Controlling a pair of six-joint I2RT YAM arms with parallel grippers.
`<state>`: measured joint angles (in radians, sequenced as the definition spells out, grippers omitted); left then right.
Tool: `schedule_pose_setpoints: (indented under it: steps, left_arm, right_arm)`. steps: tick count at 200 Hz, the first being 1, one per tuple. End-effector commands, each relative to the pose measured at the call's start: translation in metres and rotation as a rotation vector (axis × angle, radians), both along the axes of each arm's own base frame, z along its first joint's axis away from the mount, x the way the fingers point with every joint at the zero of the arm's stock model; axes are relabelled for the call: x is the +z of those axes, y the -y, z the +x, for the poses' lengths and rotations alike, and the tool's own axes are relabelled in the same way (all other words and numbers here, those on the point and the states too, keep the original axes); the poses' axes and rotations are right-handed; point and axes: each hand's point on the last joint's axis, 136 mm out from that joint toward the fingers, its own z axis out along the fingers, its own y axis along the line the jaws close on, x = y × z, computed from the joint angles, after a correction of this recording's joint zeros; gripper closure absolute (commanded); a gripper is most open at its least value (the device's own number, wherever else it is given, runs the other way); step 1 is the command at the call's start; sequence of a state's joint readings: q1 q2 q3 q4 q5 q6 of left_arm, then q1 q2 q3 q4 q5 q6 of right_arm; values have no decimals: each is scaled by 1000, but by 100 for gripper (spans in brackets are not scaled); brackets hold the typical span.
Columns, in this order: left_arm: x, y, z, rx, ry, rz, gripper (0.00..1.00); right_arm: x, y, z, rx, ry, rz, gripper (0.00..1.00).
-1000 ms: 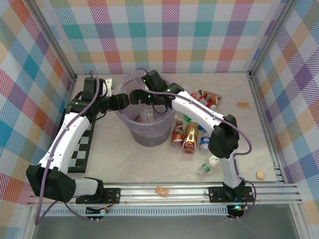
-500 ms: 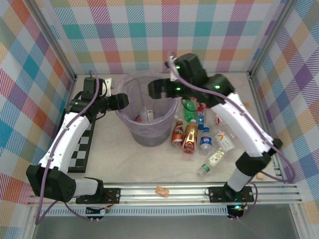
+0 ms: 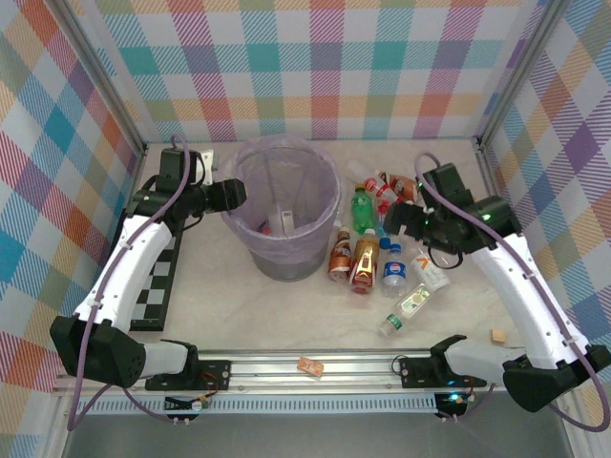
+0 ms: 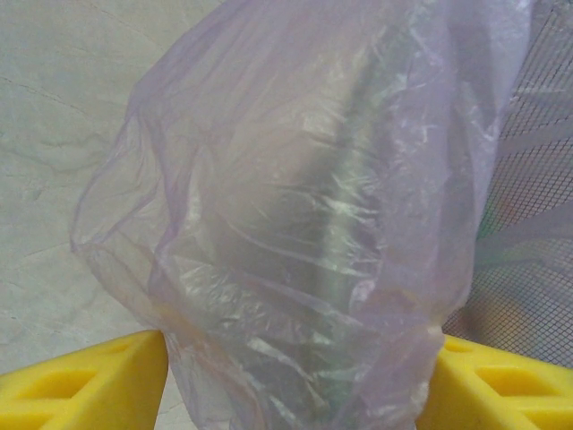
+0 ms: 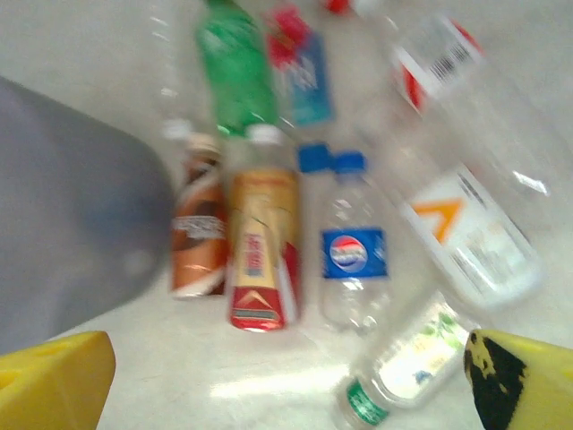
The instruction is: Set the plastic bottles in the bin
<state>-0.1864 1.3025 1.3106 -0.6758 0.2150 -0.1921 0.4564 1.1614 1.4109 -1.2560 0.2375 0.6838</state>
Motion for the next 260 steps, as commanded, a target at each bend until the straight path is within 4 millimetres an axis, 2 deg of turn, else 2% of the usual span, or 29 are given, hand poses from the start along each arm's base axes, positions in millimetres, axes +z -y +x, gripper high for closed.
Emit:
schedule_pose_setpoints:
  steps: [1,35,53,78,124,150,190,260]
  left_arm:
    - [-6,-6,1,12,-7,25,31]
    - [-5,-9,1,19,-5,42,31]
    - [-7,-9,1,18,-10,40,31]
    - [-7,-7,3,15,-10,32,31]
    - [-7,-9,2,19,-11,40,31]
    - [-7,-9,2,20,-10,43,31]
    - [-7,-8,3,19,-7,39,31]
    - [-9,-10,1,17,-15,58,30]
  right_arm:
    - [-40,27,-23,-195,-126,-73,1]
    - [-98,31,-48,-338,-244,-33,1]
    - [-123,37,-62,-422,-287,-31,0]
    - [-146,38,-67,-473,-311,-20,0]
    - [-184,29,-69,-489,-386,3,0]
    - [-197,26,-70,-508,-394,28,2]
    - [-215,30,-77,-533,-425,32,9]
    - [-217,29,-74,-516,-434,22,23]
